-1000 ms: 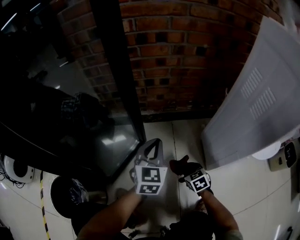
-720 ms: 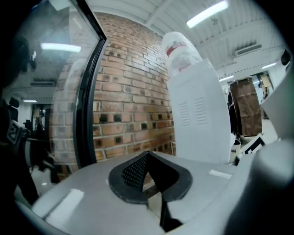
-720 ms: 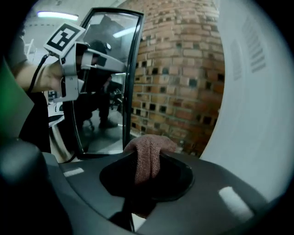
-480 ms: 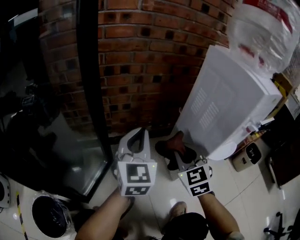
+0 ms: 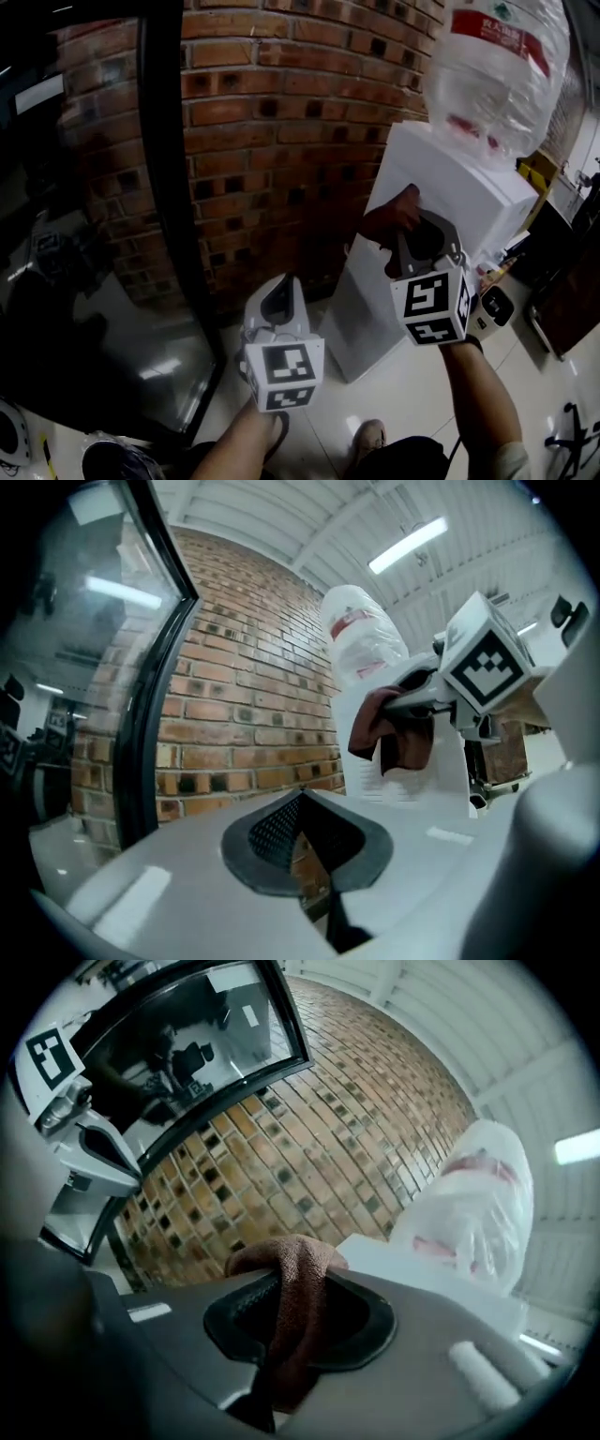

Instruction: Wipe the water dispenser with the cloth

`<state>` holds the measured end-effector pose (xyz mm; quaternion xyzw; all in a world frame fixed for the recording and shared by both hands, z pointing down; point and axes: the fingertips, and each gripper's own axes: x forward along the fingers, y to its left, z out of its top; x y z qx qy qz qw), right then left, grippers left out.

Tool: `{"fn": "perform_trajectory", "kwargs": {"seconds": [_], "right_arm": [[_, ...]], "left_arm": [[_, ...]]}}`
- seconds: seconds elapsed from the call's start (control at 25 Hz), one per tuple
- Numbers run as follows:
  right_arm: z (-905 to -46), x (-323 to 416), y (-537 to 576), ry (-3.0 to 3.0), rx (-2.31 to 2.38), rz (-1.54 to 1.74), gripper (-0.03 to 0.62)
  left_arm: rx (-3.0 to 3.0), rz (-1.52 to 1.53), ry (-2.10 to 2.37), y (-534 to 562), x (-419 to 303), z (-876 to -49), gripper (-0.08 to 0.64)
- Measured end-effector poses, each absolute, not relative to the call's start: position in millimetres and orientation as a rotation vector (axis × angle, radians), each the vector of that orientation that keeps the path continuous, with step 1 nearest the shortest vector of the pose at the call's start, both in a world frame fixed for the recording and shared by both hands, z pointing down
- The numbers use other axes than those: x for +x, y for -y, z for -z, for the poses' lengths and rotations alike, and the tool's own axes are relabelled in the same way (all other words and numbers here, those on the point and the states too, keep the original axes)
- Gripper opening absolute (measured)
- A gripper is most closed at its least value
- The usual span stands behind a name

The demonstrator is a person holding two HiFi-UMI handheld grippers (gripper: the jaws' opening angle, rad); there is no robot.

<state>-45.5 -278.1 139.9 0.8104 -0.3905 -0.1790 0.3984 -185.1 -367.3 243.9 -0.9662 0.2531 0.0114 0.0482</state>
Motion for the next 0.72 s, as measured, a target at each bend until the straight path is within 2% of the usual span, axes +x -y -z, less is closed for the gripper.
{"fn": "perform_trajectory", "kwargs": {"seconds": [0.36, 0.72], "right_arm": [[-30, -12, 318, 0.629, 1.925, 0.615, 0.088], [-36, 47, 345, 0.377, 1.689, 0.517, 0.087]], "left_arm": [[-2.987, 0.023, -0.789, 381, -191, -258, 0.000], [-2.980, 0.048, -0.809, 388, -202, -261, 0.000]]}}
